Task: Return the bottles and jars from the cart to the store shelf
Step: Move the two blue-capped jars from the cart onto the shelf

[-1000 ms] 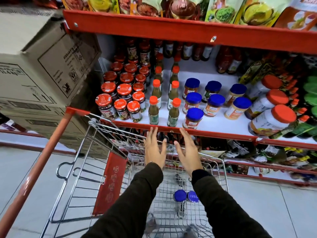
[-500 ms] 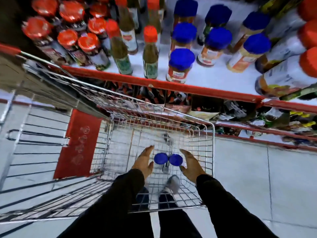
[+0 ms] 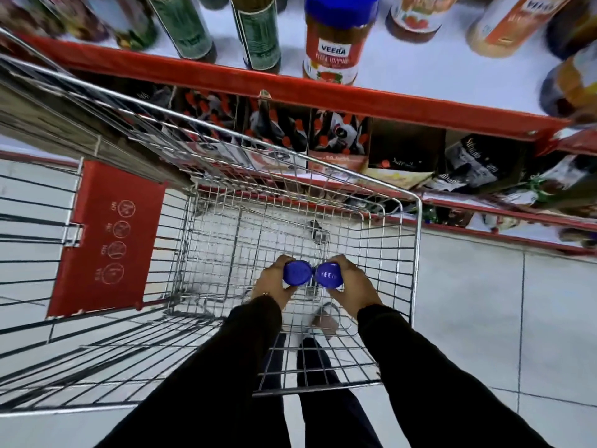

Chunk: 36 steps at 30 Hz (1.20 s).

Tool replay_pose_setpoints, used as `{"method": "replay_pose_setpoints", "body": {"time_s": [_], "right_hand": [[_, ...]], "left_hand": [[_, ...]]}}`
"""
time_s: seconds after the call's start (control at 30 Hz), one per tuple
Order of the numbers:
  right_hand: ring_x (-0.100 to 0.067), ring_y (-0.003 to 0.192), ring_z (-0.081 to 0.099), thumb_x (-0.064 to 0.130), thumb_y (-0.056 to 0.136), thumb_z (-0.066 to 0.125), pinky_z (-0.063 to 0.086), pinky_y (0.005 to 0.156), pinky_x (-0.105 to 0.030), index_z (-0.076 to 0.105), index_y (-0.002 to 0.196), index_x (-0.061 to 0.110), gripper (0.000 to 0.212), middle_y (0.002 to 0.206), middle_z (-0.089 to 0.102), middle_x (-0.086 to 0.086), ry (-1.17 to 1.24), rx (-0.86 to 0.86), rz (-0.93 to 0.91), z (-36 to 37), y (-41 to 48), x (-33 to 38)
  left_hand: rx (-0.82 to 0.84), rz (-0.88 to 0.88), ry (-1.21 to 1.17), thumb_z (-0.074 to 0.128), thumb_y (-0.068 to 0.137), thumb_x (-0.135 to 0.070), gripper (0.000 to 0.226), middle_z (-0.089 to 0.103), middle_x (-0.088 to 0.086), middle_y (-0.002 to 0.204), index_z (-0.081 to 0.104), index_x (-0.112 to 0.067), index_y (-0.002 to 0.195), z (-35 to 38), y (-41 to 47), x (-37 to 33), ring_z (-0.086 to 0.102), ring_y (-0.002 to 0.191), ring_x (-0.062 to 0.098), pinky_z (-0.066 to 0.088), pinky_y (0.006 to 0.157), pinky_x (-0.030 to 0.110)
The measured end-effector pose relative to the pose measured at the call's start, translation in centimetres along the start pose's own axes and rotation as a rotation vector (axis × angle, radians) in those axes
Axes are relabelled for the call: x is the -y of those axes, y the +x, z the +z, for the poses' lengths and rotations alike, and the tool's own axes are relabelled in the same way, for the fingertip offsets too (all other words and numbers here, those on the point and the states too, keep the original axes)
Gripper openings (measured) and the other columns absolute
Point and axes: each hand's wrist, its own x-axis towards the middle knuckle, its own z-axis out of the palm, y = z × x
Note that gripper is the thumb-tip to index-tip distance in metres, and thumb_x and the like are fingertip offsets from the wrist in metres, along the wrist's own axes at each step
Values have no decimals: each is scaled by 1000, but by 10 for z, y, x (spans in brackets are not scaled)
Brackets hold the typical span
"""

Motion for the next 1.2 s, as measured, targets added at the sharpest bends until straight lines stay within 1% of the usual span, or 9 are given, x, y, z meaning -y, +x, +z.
{"method": "replay_pose_setpoints", "body": {"time_s": [0.17,0.3,0.43,0.5,0.63,0.77,0.97,1.07,1.2], "right_hand": [[-26,103,66,14,75,83,49,82,-27,60,124,15,55,109,70,-1,76,-92,-12,-12,-17,4],[-18,103,66,21,69,88,51,83,-24,63,123,20,59,107,66,7,158,-171,-34,-27,-39,20],[-11,101,65,45,64,91,54,87,-24,65,118,25,63,110,70,8,282,-221,-85,-55,-66,41],[-13,103,64,44,63,92,53,90,-26,64,120,24,66,111,68,7,302,-243,-110,-70,-78,50],[-18,111,62,29,66,93,52,92,-28,60,119,27,62,115,65,2,395,-290,-150,-100,-101,66],[-19,107,63,30,65,93,50,97,-33,65,120,19,63,114,69,-1,408,-371,-211,-132,-119,78],[-19,104,68,27,65,89,53,100,-45,67,116,24,56,109,74,0,476,-504,-277,-172,-132,93],[-26,109,68,21,66,89,52,102,-52,66,116,27,55,112,74,-4,547,-560,-301,-194,-133,98],[-21,107,67,32,63,89,51,103,-44,66,105,37,49,106,73,4,572,-730,-330,-229,-132,111]], "left_hand": [[-72,39,-60,81,71,-10,56,72,6,111,58,-16,121,-12,-18,-4,66,100,25,49,81,24],[-165,13,-283,84,67,-3,57,68,6,113,62,-11,118,-30,-43,-19,64,104,25,56,90,38],[-182,18,-435,84,68,0,54,62,-14,102,57,-23,110,-58,-71,-44,59,97,9,49,72,8],[-166,41,-488,84,69,-1,56,63,-12,103,58,-18,115,-72,-83,-55,59,98,10,50,65,3],[-178,121,-504,83,73,-7,59,65,10,119,57,-6,126,-99,-107,-84,60,112,24,49,77,13],[-222,211,-488,84,73,-24,65,62,0,120,56,-10,130,-121,-128,-114,56,113,16,40,94,24],[-262,356,-479,84,73,-26,58,66,5,121,60,-15,124,-145,-136,-166,60,110,16,44,103,33],[-284,393,-524,84,73,-26,57,68,5,119,59,-20,124,-154,-133,-198,62,112,23,50,97,30],[-311,442,-633,83,75,-16,63,67,7,122,57,-13,132,-162,-124,-245,63,112,21,52,88,19]]}}
